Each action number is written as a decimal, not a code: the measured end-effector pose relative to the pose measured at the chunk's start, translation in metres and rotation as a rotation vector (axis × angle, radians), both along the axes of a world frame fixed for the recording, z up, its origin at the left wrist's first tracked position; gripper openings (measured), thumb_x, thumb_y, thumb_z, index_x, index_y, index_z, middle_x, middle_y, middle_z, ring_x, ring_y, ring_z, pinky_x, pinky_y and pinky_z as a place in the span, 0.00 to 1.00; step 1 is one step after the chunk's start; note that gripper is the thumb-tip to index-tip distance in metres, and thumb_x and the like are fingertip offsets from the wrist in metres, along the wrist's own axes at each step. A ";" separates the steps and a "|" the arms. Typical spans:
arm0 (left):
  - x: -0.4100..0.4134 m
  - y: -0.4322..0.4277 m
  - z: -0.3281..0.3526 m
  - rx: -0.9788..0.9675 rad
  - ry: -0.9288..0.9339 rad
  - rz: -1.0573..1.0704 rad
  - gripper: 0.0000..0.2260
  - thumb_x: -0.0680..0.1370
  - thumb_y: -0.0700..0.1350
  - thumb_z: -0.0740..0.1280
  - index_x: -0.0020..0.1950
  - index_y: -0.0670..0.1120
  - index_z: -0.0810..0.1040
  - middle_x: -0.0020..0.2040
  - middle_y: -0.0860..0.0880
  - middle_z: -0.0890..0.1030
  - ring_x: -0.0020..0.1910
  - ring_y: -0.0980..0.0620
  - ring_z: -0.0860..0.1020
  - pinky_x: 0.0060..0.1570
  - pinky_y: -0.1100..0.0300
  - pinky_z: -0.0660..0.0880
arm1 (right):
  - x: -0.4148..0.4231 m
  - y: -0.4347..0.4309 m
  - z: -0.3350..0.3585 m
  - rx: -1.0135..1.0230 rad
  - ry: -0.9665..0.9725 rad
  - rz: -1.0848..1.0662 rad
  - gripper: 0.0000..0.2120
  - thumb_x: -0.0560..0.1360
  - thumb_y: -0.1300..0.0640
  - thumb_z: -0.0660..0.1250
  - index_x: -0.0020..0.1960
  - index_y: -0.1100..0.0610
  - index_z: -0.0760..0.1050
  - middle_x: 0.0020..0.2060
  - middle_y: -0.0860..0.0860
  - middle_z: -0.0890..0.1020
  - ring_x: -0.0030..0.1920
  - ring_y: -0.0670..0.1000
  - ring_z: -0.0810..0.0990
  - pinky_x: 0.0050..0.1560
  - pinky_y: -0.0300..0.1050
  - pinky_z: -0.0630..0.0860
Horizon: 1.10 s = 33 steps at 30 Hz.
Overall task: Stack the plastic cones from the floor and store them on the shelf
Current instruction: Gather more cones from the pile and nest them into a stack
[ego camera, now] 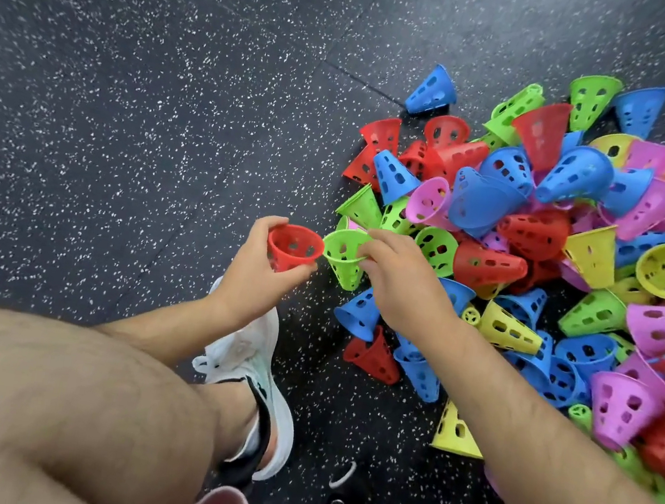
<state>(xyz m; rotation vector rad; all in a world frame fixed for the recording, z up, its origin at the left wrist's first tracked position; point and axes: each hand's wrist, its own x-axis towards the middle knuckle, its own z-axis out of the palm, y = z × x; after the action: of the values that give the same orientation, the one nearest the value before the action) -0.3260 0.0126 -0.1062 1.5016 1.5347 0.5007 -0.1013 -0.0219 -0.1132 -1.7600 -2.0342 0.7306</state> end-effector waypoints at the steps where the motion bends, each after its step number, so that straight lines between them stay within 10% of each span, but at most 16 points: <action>1: 0.000 -0.001 0.001 0.003 -0.024 0.027 0.31 0.71 0.46 0.80 0.69 0.52 0.69 0.57 0.58 0.78 0.53 0.62 0.80 0.60 0.56 0.78 | 0.001 0.001 0.001 0.002 0.029 -0.030 0.08 0.82 0.60 0.63 0.57 0.61 0.78 0.61 0.55 0.78 0.61 0.59 0.72 0.64 0.49 0.67; 4: -0.001 -0.003 0.002 0.013 -0.077 0.104 0.31 0.69 0.52 0.79 0.68 0.55 0.69 0.59 0.56 0.79 0.55 0.55 0.82 0.59 0.48 0.80 | 0.003 0.007 0.007 0.010 0.136 -0.169 0.07 0.82 0.59 0.62 0.55 0.59 0.77 0.51 0.49 0.78 0.55 0.56 0.74 0.59 0.49 0.69; 8: 0.001 -0.003 -0.006 0.015 -0.022 -0.023 0.32 0.72 0.42 0.79 0.71 0.50 0.68 0.58 0.59 0.77 0.51 0.69 0.78 0.54 0.73 0.71 | 0.001 0.012 0.017 0.026 0.254 -0.355 0.07 0.82 0.56 0.62 0.56 0.57 0.78 0.46 0.47 0.77 0.50 0.53 0.75 0.52 0.47 0.69; 11: 0.010 -0.001 -0.010 -0.028 -0.032 -0.116 0.33 0.72 0.42 0.79 0.72 0.48 0.67 0.58 0.58 0.79 0.52 0.68 0.79 0.54 0.73 0.72 | -0.007 0.012 0.024 0.035 0.268 -0.319 0.09 0.82 0.56 0.63 0.59 0.58 0.79 0.51 0.50 0.81 0.55 0.53 0.76 0.58 0.47 0.70; 20: 0.016 -0.002 -0.011 -0.045 -0.026 -0.129 0.37 0.70 0.46 0.81 0.74 0.50 0.67 0.57 0.64 0.76 0.51 0.69 0.78 0.57 0.59 0.77 | -0.019 0.003 0.026 -0.194 0.141 -0.111 0.14 0.75 0.59 0.61 0.60 0.55 0.73 0.51 0.53 0.79 0.57 0.54 0.72 0.57 0.54 0.73; 27: 0.011 -0.014 -0.019 -0.084 0.037 -0.165 0.34 0.71 0.45 0.81 0.72 0.49 0.68 0.56 0.60 0.77 0.52 0.67 0.77 0.57 0.63 0.75 | -0.011 -0.006 0.001 -0.167 -0.352 0.075 0.16 0.76 0.57 0.61 0.62 0.57 0.77 0.65 0.51 0.75 0.63 0.58 0.68 0.62 0.54 0.67; 33: 0.012 -0.014 -0.020 -0.094 0.040 -0.183 0.34 0.71 0.44 0.80 0.73 0.50 0.67 0.58 0.57 0.77 0.53 0.66 0.77 0.55 0.68 0.72 | -0.012 -0.006 -0.004 -0.130 -0.289 0.012 0.20 0.79 0.51 0.62 0.68 0.56 0.71 0.68 0.50 0.72 0.65 0.56 0.68 0.66 0.52 0.67</action>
<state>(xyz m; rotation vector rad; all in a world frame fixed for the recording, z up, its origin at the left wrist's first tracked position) -0.3141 -0.0015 -0.1263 1.5687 1.4152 0.2901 -0.1136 -0.0279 -0.1167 -2.0303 -2.2262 0.6569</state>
